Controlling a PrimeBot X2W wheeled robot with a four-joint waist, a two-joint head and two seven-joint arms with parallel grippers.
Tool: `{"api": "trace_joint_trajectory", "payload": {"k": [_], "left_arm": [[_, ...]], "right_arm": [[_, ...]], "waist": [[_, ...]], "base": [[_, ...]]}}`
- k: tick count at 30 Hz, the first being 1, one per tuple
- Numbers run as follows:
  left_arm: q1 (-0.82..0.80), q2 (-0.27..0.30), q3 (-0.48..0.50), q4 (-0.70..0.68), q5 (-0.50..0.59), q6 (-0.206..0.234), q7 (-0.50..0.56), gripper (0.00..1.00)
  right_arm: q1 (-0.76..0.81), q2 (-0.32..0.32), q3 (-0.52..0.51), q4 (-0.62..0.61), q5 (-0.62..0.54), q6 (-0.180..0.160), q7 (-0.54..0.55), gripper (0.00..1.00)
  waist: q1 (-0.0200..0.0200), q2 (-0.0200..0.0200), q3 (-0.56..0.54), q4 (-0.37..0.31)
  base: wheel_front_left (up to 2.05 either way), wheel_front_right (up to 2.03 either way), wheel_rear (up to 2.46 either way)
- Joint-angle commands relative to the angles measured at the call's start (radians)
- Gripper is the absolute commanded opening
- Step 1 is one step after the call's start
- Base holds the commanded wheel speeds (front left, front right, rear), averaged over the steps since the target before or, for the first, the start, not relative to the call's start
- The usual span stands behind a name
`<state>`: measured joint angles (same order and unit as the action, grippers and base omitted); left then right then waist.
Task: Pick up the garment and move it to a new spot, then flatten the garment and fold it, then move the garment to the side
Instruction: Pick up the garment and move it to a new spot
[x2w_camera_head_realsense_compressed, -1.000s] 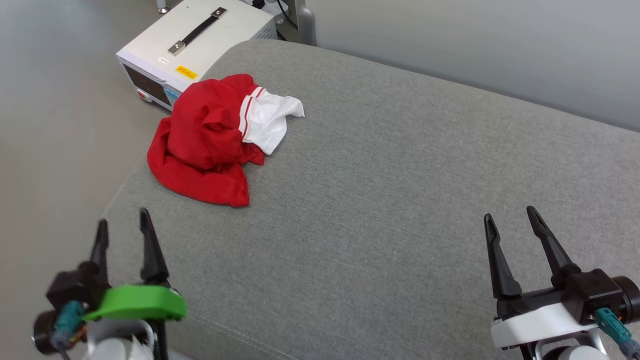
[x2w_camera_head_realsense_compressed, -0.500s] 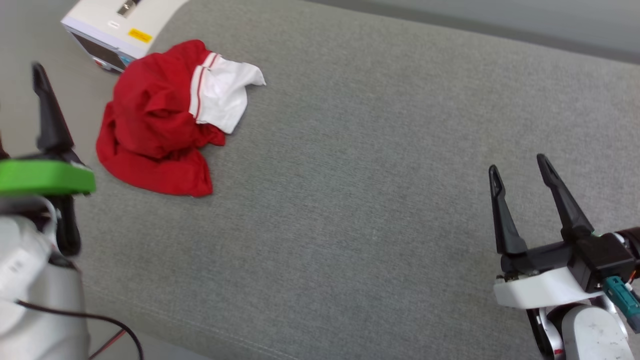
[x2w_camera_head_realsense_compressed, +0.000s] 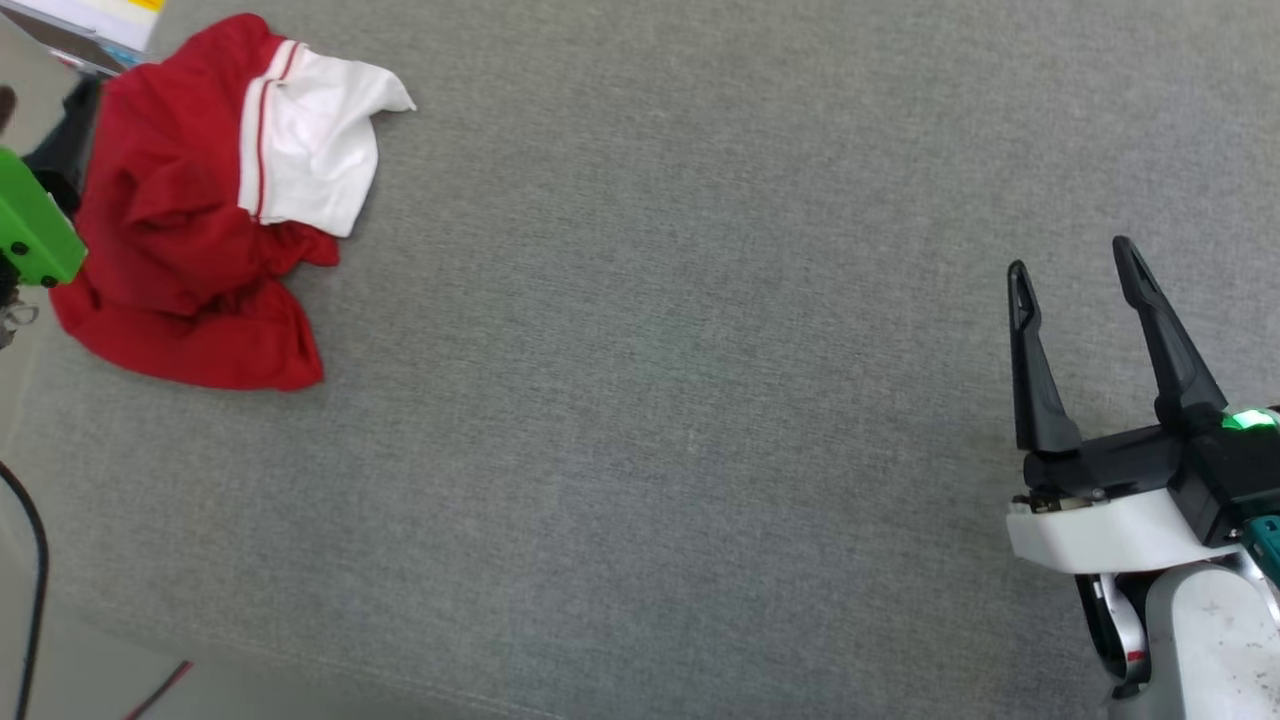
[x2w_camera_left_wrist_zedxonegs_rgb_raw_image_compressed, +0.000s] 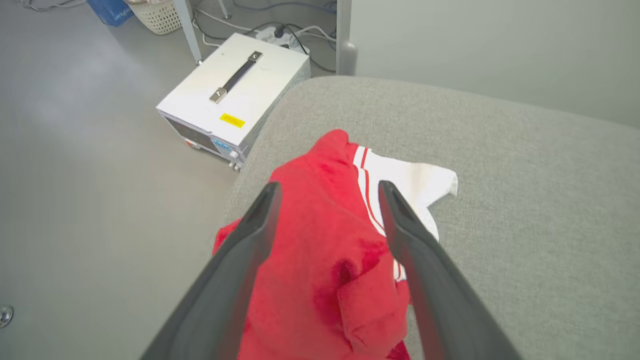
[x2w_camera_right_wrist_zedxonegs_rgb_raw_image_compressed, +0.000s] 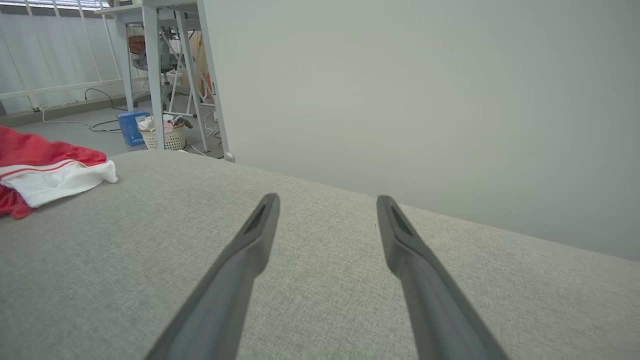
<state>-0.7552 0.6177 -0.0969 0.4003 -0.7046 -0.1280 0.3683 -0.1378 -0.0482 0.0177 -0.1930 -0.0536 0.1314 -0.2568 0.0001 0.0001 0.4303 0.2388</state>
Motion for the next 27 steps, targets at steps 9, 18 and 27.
{"api": "trace_joint_trajectory", "payload": {"k": [9,18,27], "left_arm": [[-0.064,0.082,-0.119,0.096,-0.136,-0.003,0.287,1.00],[-0.073,0.036,-0.240,0.229,-0.179,-0.003,0.397,1.00],[-0.065,0.020,-0.359,0.274,-0.199,-0.003,0.390,0.15]], "right_arm": [[-0.040,-0.002,-0.014,-0.018,-0.005,-0.001,-0.005,1.00],[-0.067,-0.003,-0.020,-0.019,-0.006,-0.001,-0.005,1.00],[-0.072,-0.003,-0.032,-0.011,0.003,-0.001,-0.005,1.00]], "waist": [[-0.0001,-0.0001,0.087,-0.063],[-0.0001,-0.0001,0.142,-0.090],[-0.0001,-0.0001,0.145,-0.101]], "base": [[0.00,0.00,0.00],[0.00,0.00,0.00],[0.00,0.00,0.00]]}}
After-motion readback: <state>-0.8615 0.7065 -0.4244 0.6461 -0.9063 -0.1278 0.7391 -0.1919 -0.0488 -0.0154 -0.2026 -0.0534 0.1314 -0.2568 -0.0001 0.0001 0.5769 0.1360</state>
